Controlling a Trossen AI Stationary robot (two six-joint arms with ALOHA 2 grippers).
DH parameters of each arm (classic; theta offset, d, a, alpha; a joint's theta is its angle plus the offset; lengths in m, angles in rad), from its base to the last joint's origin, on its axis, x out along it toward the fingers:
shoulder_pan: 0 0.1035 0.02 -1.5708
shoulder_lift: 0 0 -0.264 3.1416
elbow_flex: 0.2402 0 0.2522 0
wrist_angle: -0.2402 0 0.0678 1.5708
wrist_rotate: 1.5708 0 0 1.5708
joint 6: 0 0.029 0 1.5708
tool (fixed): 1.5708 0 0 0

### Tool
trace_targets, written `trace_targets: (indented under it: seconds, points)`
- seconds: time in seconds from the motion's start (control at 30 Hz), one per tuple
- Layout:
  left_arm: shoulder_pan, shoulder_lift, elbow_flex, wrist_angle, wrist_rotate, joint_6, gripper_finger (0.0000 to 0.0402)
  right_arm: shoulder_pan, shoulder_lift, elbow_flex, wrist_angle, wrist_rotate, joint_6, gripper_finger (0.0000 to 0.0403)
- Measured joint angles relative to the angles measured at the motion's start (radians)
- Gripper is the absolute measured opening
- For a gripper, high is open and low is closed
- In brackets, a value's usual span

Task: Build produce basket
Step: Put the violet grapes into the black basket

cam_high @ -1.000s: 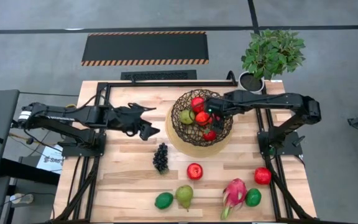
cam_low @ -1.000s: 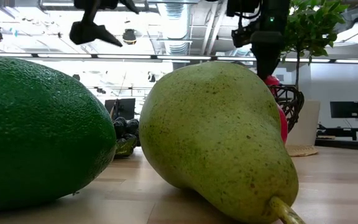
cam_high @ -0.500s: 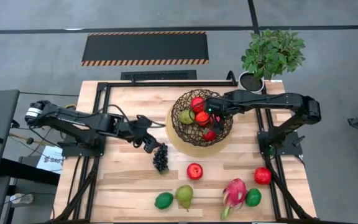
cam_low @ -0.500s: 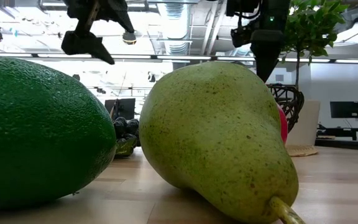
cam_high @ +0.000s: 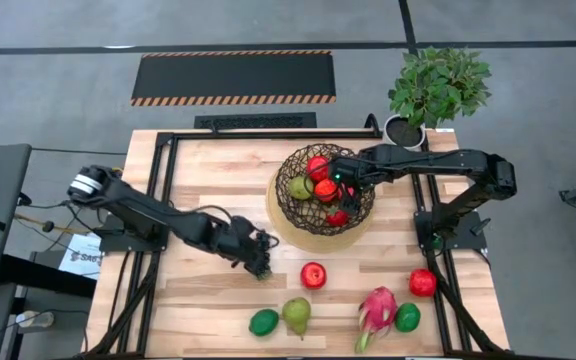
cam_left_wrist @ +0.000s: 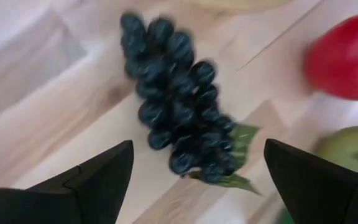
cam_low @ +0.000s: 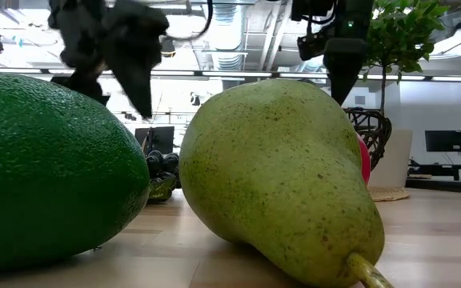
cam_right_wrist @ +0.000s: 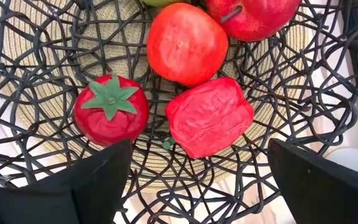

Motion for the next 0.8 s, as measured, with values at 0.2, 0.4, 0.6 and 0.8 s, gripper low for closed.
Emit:
trace_targets:
  seconds: [0.2,0.4,0.6,0.8]
  points:
    - [-0.027,0.121,0.000,-0.001,0.025,-0.098,0.0345,0.000,0.000,0.000,0.007,0.000,-0.041,0.0389]
    - [-0.035,0.180,0.001,0.012,0.074,-0.157,0.0320,0.000,0.000,0.000,0.026,0.000,-0.053,0.0386]
    - [-0.034,0.180,0.001,0.008,0.075,-0.178,0.0243,0.000,0.000,0.000,0.032,0.000,-0.052,0.0385]
    - [-0.033,0.179,0.001,0.035,0.073,-0.179,0.0146,0.002,0.000,0.000,0.060,-0.001,-0.044,0.0384]
